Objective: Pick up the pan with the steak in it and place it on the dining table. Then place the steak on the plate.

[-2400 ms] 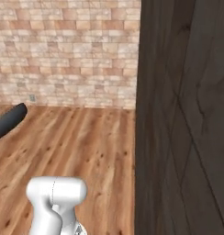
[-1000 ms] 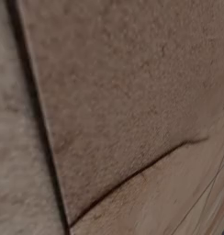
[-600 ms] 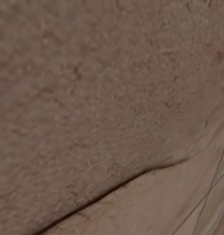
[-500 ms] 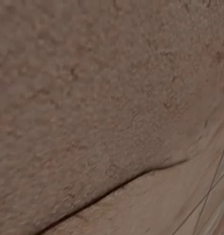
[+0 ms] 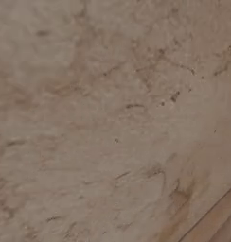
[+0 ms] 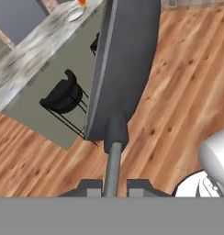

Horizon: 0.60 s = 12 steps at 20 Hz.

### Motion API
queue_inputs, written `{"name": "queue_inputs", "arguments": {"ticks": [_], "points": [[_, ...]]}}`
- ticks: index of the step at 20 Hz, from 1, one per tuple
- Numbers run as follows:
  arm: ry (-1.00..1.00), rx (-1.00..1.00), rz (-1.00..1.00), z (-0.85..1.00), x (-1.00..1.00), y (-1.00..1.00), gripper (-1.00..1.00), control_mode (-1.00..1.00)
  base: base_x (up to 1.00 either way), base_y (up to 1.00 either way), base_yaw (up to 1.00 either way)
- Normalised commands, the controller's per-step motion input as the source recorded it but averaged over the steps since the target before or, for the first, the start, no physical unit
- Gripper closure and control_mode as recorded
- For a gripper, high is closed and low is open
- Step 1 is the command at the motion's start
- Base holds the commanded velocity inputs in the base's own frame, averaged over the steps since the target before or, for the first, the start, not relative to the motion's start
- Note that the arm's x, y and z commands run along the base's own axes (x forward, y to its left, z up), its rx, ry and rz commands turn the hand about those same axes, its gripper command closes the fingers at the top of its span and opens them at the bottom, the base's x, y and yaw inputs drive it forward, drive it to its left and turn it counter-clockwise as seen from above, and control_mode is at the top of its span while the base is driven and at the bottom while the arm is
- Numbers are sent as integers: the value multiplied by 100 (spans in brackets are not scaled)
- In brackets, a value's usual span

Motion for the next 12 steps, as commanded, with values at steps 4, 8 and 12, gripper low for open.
{"name": "queue_inputs", "arguments": {"ticks": [4,8,12], "points": [[0,0,0,0,0,0,100,100,71,-49,12],[0,0,0,0,0,0,100,100,100,-34,6],[0,0,0,0,0,0,100,100,100,-12,3]]}}
